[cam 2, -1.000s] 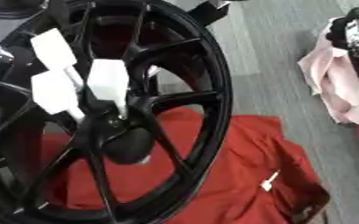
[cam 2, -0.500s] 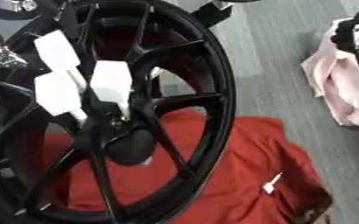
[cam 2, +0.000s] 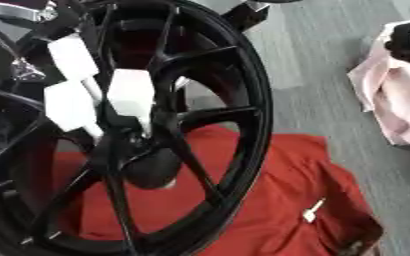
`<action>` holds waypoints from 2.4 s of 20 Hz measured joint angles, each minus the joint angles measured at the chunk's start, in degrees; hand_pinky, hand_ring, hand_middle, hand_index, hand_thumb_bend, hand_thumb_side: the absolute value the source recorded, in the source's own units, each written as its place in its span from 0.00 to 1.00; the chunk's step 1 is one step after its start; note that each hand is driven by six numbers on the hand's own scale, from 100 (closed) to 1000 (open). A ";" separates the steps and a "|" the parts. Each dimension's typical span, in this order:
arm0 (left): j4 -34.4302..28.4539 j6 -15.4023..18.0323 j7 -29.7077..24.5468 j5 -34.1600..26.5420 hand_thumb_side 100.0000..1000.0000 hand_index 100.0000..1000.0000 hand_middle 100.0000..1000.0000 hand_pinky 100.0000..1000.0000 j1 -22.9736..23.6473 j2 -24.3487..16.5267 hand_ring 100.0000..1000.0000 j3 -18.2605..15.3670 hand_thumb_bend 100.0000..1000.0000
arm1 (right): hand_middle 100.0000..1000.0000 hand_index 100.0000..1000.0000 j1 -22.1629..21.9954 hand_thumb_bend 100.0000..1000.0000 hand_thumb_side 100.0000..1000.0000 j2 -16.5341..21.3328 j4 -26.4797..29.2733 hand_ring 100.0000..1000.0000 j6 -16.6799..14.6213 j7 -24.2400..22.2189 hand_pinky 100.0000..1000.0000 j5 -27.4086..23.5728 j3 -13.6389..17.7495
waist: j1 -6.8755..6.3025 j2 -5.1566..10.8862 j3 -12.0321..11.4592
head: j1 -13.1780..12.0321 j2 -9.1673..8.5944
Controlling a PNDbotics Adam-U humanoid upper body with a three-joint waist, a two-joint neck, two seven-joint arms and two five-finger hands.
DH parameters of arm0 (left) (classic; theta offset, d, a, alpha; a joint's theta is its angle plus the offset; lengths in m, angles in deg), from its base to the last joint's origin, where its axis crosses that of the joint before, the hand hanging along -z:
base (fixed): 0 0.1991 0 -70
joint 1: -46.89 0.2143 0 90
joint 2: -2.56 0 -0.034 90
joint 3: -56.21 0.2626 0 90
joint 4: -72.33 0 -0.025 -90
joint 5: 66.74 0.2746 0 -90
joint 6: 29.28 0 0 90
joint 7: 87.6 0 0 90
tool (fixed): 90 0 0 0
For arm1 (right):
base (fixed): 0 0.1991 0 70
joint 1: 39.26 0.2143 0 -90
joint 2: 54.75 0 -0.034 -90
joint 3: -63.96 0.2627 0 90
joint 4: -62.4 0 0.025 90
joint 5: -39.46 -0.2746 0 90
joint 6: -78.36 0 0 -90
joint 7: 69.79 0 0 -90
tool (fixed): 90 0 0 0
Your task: Pull the pin out of the wheel hub.
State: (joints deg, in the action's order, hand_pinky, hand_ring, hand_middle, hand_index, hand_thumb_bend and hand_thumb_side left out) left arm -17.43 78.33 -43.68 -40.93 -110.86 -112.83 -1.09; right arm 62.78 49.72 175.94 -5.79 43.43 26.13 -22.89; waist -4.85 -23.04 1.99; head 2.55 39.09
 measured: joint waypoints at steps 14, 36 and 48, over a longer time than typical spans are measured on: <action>0.32 -0.92 -0.92 -1.35 0.00 0.48 0.41 0.74 -0.08 0.49 0.58 -0.91 0.00 | 0.55 0.58 -0.27 0.00 0.67 -0.84 0.00 0.64 -0.03 0.29 0.73 -0.43 0.01 | 0.00 0.01 0.02 | -0.35 0.00; 2.37 -4.75 -0.40 -4.14 0.01 0.38 0.25 0.73 -0.64 -1.41 0.51 -19.07 0.00 | 0.55 0.58 -0.87 0.00 0.66 -1.03 0.00 0.64 -0.26 0.99 0.73 -0.52 0.42 | 0.41 0.86 -1.60 | 1.04 0.11; 13.04 -8.48 11.82 -4.58 0.09 0.40 0.25 0.73 9.42 -9.04 0.50 -31.94 0.00 | 0.55 0.58 -1.58 0.00 0.65 -1.03 0.00 0.64 -0.46 1.37 0.73 -0.35 1.14 | 0.88 2.97 -4.50 | 2.22 0.63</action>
State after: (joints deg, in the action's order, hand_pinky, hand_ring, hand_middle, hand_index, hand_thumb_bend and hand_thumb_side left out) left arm -4.40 69.85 -31.86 -45.50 -101.44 -121.87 -33.03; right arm 61.19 48.69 175.94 -6.25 44.80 25.78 -21.75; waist -3.97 -20.07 -2.52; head 4.77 39.72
